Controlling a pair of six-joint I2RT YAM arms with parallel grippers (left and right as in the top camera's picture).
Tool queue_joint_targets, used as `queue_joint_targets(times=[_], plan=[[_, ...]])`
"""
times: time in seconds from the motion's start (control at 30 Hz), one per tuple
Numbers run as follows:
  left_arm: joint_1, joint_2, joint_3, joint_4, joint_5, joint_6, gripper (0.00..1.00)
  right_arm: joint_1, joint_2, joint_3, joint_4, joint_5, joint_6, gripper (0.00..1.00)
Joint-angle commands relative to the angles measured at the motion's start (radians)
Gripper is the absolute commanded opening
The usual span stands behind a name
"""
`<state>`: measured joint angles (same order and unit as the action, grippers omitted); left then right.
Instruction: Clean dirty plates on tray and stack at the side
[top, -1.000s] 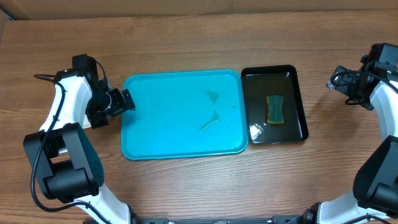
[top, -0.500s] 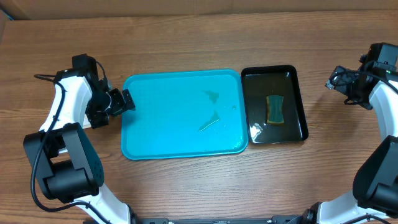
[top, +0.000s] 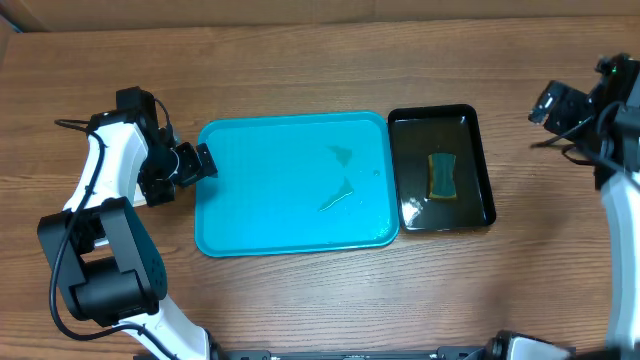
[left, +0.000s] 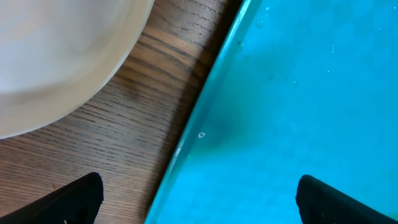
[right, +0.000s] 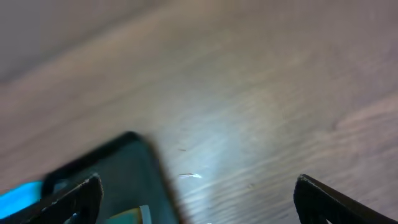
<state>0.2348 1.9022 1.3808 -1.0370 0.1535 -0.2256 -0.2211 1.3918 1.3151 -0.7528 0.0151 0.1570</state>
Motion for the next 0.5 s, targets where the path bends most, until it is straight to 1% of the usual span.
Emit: queue_joint_targets(times=[0.0, 0.33, 0.4, 0.47], plan=[[-0.009, -0.026, -0.007, 0.003, 0.014, 0.009, 1.0, 0.077, -0.132, 0.016, 0.003, -0.002, 0.003, 1.0], [-0.009, -0.026, -0.007, 0.003, 0.015, 0.009, 1.0, 0.414, -0.497, 0.015, 0.003, -0.002, 0.003, 1.0], [-0.009, -0.026, -0.007, 0.003, 0.015, 0.009, 1.0, 0.456, -0.564, 0.015, 0.003, 0.01, -0.001, 1.0], [-0.009, -0.026, -0.007, 0.003, 0.015, 0.009, 1.0, 0.466, -0.629, 0.014, 0.002, 0.029, -0.009, 1.0]])
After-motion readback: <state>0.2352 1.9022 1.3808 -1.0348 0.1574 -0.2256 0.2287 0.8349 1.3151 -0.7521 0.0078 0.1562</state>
